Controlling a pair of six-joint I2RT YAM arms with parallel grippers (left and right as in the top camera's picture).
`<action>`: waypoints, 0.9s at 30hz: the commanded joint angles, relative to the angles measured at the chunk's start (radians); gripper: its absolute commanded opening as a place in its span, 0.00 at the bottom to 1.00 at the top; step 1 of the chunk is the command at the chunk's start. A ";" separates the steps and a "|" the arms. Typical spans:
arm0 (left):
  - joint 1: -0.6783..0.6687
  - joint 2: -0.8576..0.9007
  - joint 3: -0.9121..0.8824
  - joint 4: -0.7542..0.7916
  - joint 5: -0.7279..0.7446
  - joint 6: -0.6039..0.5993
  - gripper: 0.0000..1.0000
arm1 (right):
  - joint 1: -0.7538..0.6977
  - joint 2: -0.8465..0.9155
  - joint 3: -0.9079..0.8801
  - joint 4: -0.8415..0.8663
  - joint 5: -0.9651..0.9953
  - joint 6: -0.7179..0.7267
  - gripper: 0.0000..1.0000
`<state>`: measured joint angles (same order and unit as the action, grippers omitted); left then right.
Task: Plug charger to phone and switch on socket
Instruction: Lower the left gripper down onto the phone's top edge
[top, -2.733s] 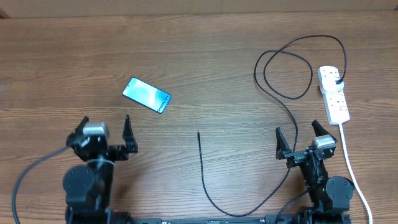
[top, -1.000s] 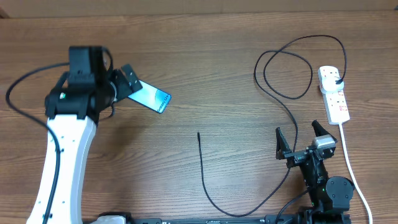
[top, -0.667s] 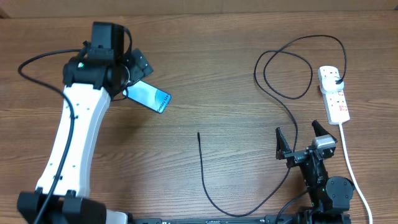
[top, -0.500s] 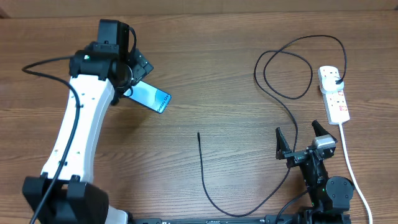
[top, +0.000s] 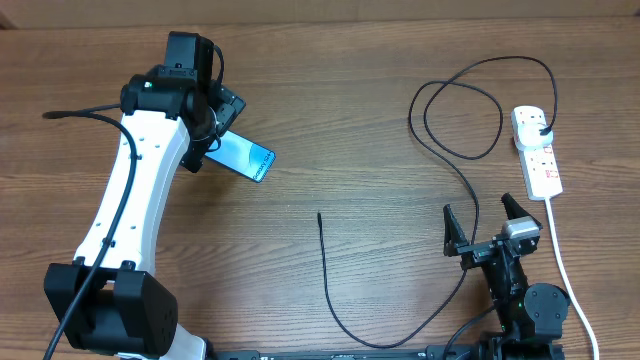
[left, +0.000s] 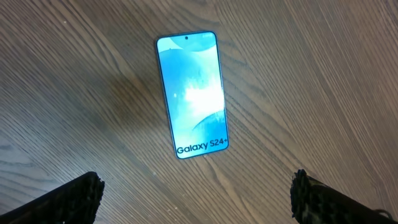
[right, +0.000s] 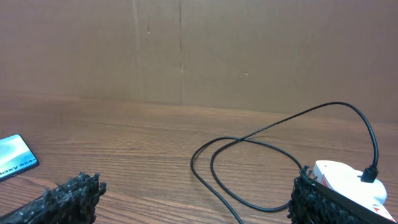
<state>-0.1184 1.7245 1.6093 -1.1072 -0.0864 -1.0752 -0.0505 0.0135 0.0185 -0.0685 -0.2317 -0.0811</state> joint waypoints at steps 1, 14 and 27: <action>-0.008 0.003 0.028 0.000 0.022 -0.022 1.00 | 0.008 -0.010 -0.011 0.004 0.006 0.006 1.00; 0.028 0.092 0.143 -0.088 0.080 -0.119 1.00 | 0.008 -0.010 -0.011 0.004 0.006 0.006 1.00; 0.018 0.352 0.331 -0.227 0.086 -0.122 1.00 | 0.008 -0.010 -0.011 0.005 0.006 0.006 1.00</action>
<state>-0.0940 2.0613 1.9083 -1.3285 -0.0025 -1.1801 -0.0505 0.0135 0.0185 -0.0681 -0.2314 -0.0788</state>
